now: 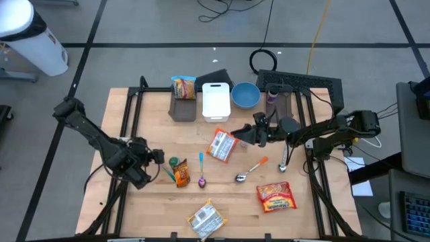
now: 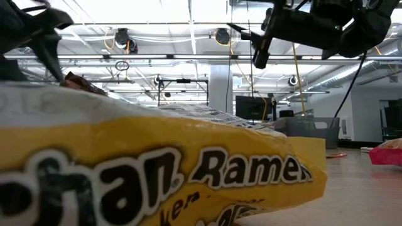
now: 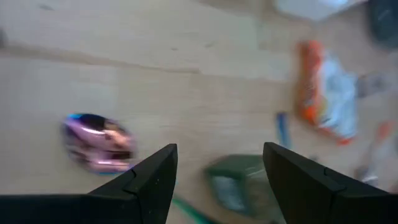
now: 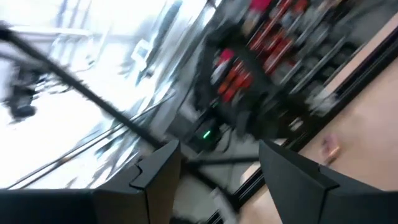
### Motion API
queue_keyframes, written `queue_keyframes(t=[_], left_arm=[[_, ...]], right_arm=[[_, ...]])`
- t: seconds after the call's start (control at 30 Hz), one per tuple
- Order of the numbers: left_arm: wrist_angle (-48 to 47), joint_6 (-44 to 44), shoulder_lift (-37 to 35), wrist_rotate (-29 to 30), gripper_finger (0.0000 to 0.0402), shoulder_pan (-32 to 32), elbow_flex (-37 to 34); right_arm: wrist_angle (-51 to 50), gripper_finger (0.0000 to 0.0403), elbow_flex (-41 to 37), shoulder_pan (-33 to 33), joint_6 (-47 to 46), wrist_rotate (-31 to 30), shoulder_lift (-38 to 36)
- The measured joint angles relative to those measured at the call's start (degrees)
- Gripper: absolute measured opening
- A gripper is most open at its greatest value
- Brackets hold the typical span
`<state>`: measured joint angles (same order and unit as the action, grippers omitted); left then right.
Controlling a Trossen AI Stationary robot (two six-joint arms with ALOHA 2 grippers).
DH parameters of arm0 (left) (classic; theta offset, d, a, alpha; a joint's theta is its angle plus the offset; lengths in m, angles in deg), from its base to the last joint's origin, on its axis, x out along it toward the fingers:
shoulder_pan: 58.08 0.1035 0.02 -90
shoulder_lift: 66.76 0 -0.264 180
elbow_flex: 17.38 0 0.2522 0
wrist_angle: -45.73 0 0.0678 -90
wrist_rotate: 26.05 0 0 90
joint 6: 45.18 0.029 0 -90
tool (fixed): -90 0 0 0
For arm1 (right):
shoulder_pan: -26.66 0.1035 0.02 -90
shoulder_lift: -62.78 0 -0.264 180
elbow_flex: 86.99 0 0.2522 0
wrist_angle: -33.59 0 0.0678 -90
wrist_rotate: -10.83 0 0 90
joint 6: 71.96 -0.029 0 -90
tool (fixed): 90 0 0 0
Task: Pick & Place Food Item
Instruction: Put the left blue spoon into the white bin
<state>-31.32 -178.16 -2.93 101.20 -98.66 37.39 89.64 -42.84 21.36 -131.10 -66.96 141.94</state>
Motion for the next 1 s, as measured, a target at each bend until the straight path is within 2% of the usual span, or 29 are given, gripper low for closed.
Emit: queue_keyframes(t=[0.1,0.23,0.37,0.47,0.7,1.0], left_arm=[[2.91,-7.47,2.49,2.16,0.0246,-0.45,0.00],[7.05,-18.43,8.15,2.89,0.0246,-2.48,0.00],[10.74,-22.47,12.76,2.26,0.0246,-3.87,0.00],[9.42,-26.05,14.25,0.72,0.0246,-4.04,0.00],[2.30,-32.45,14.41,-6.39,0.0246,-3.97,0.00],[-3.81,-35.58,13.05,-17.86,0.0246,-3.04,0.07]], right_arm=[[1.79,0.0212,0.00,-0.37,-2.17,5.74,0.00],[3.76,0.0212,0.00,-0.35,-4.10,9.30,0.00],[5.31,0.0212,0.00,-0.37,-6.67,14.59,-0.02],[5.41,0.0212,0.00,-0.33,-7.98,17.22,-0.02],[5.41,0.0212,0.00,-0.33,-9.22,20.84,-0.02],[4.99,0.0212,0.00,-0.41,-9.11,20.81,-0.02]])
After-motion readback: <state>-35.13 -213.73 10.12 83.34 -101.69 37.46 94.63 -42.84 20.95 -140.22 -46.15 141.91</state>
